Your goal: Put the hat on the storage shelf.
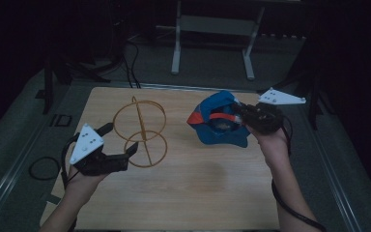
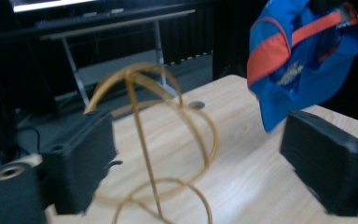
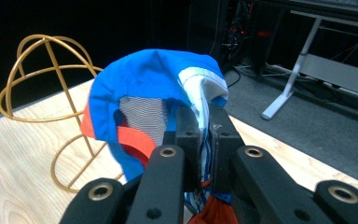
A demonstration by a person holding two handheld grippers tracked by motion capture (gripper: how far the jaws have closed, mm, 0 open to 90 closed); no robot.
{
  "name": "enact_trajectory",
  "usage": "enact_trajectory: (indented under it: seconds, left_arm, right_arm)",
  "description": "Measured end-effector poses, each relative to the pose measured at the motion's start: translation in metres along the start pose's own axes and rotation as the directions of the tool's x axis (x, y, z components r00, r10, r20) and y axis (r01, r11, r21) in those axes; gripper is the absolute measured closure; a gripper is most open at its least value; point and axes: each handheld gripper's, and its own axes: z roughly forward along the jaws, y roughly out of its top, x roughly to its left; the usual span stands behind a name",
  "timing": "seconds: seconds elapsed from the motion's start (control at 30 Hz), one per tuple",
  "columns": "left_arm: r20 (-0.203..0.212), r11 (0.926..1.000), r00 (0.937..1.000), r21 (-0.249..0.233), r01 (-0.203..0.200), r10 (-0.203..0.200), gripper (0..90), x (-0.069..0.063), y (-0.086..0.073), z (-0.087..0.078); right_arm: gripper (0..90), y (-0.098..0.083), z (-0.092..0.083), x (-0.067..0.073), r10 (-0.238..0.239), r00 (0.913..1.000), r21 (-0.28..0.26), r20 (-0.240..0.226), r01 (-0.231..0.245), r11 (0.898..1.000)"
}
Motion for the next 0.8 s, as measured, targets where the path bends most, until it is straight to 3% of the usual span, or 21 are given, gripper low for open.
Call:
enact_trajectory:
  seconds: [0.07, 0.17, 0.3, 0.5, 0.67, 0.73, 0.8]
  left_arm:
    - [0.006, 0.9997, 0.9996, 0.0, -0.026, 0.026, 12.5, -0.003, 0.012, 0.008]
    - [0.051, 0.9996, 0.9983, 0.004, -0.028, 0.028, 12.5, -0.009, 0.029, 0.023]
    - [0.09, 0.9993, 0.9955, 0.014, -0.033, 0.032, 12.5, -0.016, 0.038, 0.035]
    - [0.103, 0.996, 0.9916, 0.034, -0.082, 0.078, 14.7, -0.028, 0.047, 0.059]
    - [0.114, 0.9952, 0.9897, 0.035, -0.092, 0.087, 16.1, -0.038, 0.053, 0.075]
    - [0.146, 0.9966, 0.9869, 0.033, -0.075, 0.07, 16.1, -0.042, 0.056, 0.08]
    - [0.142, 0.9949, 0.9861, 0.039, -0.093, 0.087, 16.1, -0.047, 0.059, 0.087]
  right_arm:
    - [85.2, 0.001, -0.001, 0.001, 0.004, 0.9999, -0.004, -0.016, -0.004, 1.0]
    - [85.2, 0.001, -0.002, 0.004, 0.008, 0.9994, -0.008, -0.035, -0.008, 1.0]
    - [85.2, 0.001, -0.002, 0.008, -0.002, 0.9991, -0.009, -0.042, 0.002, 1.0]
    - [85.1, 0.002, -0.004, 0.013, -0.008, 0.9983, -0.011, -0.058, 0.008, 1.0]
    - [85.1, 0.002, -0.004, 0.015, -0.016, 0.998, -0.015, -0.061, 0.015, 1.0]
    - [85.1, 0.001, -0.004, 0.015, -0.014, 0.9978, -0.012, -0.065, 0.013, 1.0]
    - [85.1, -0.001, -0.005, 0.017, -0.018, 0.9973, -0.011, -0.071, 0.017, 1.0]
